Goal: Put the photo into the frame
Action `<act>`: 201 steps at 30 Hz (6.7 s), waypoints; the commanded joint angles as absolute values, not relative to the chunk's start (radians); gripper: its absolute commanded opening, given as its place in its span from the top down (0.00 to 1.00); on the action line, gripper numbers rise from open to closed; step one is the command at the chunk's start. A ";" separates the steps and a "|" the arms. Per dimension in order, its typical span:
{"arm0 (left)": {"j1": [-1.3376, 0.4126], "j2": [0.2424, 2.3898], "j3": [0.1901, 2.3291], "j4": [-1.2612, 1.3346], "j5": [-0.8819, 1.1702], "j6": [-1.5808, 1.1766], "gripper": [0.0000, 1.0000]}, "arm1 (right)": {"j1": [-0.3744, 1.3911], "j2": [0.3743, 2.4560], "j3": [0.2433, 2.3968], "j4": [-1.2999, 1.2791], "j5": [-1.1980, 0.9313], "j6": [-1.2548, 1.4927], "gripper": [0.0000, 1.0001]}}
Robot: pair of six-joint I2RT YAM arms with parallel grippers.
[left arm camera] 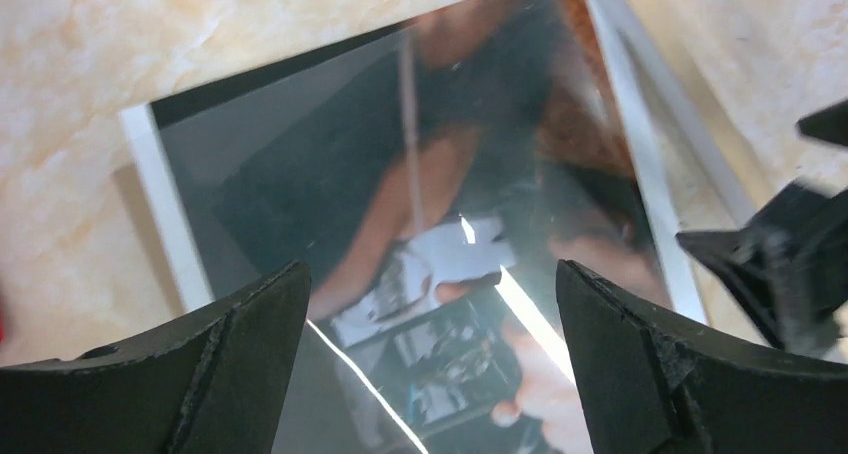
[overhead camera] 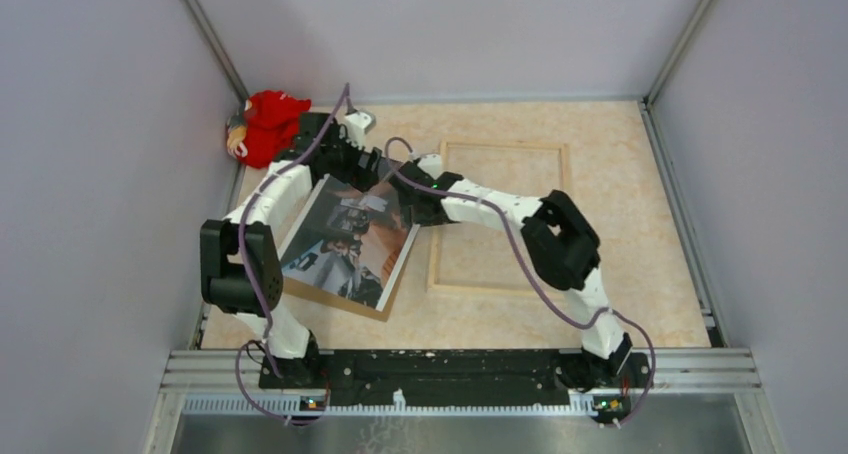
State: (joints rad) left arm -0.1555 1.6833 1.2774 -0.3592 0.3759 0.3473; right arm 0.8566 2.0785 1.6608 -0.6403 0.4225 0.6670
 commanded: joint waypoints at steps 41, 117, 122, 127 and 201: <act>0.120 1.589 1.062 -0.355 0.332 0.511 0.02 | 0.841 1.963 1.370 -0.517 0.468 0.922 0.70; 0.259 1.654 1.086 -0.353 0.340 0.513 0.01 | 0.717 2.111 1.447 -0.169 -0.021 0.953 0.24; 0.304 1.737 1.306 -0.347 0.240 0.482 0.02 | 0.713 2.103 1.437 -0.166 -0.014 0.947 0.23; 0.311 1.852 1.392 -0.288 0.105 0.482 0.02 | 0.712 2.102 1.434 -0.150 -0.017 0.947 0.24; 0.241 1.846 1.069 -0.207 0.202 0.451 0.08 | 0.839 2.155 1.817 -0.402 0.051 0.773 0.31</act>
State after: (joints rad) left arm 0.2672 1.8374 1.1030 -0.1238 0.1497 0.4480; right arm 0.8196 2.1189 1.7378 -0.3302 0.0303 0.8085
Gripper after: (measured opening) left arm 0.925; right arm 0.695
